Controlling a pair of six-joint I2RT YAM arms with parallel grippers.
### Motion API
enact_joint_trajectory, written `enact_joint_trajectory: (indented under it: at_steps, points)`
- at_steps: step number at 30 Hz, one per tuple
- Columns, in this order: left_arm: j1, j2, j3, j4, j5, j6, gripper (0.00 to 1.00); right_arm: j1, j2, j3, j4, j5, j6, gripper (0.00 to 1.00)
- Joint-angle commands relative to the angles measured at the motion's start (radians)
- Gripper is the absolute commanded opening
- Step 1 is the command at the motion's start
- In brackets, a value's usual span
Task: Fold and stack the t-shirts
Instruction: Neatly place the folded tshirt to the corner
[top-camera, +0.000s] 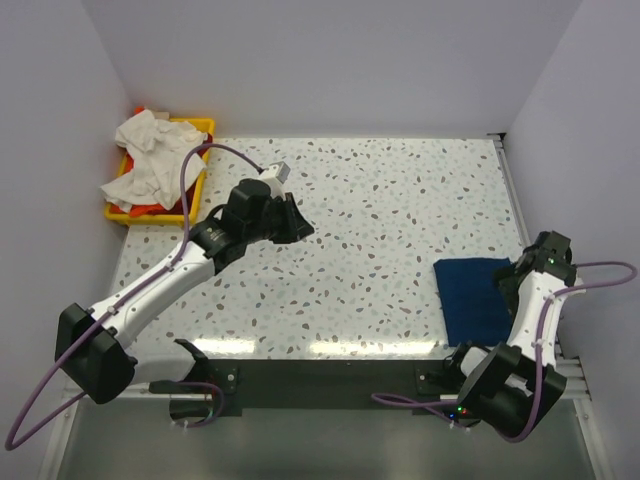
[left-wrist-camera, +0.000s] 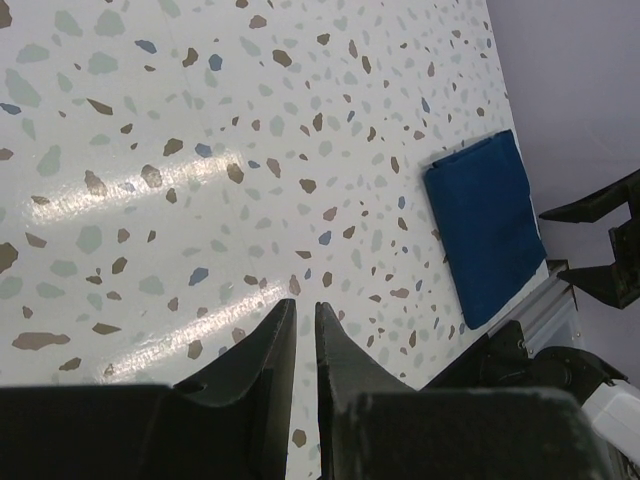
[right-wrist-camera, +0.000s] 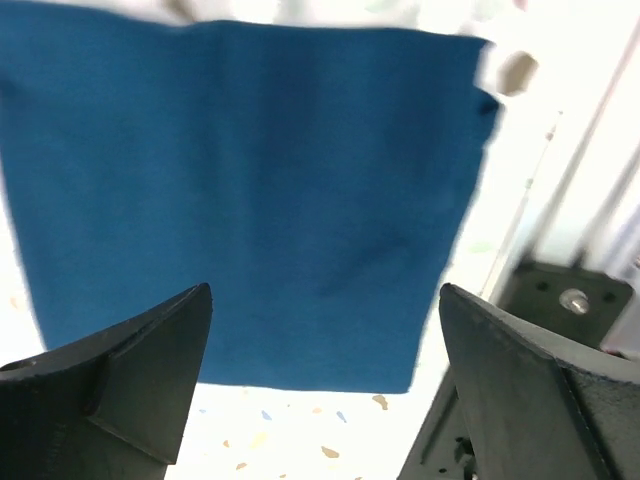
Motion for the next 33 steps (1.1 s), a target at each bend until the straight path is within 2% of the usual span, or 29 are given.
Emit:
enact_joint_trajectory:
  at_steps: [1,2,10,13,22,33]
  points:
    - [-0.004,-0.011,-0.007,0.049,0.001,0.015,0.18,0.002,-0.028,0.050,0.073,-0.127,-0.081,0.99]
    - [-0.004,-0.007,-0.007,0.052,0.003,0.012,0.18,0.006,-0.027,0.049,0.112,-0.172,-0.088,0.99]
    - [-0.004,0.016,-0.004,0.066,0.003,0.012,0.18,0.074,0.048,-0.009,0.240,-0.232,-0.002,0.99]
    - [-0.004,0.023,-0.001,0.064,-0.003,0.015,0.18,0.107,0.109,-0.034,0.298,-0.200,0.037,0.99]
    - [-0.004,0.070,0.017,0.066,-0.011,0.032,0.18,0.109,0.290,-0.114,0.426,-0.166,0.089,0.99]
    - [-0.002,0.124,0.046,0.076,-0.011,0.041,0.18,0.108,0.430,-0.030,0.462,-0.125,0.080,0.99]
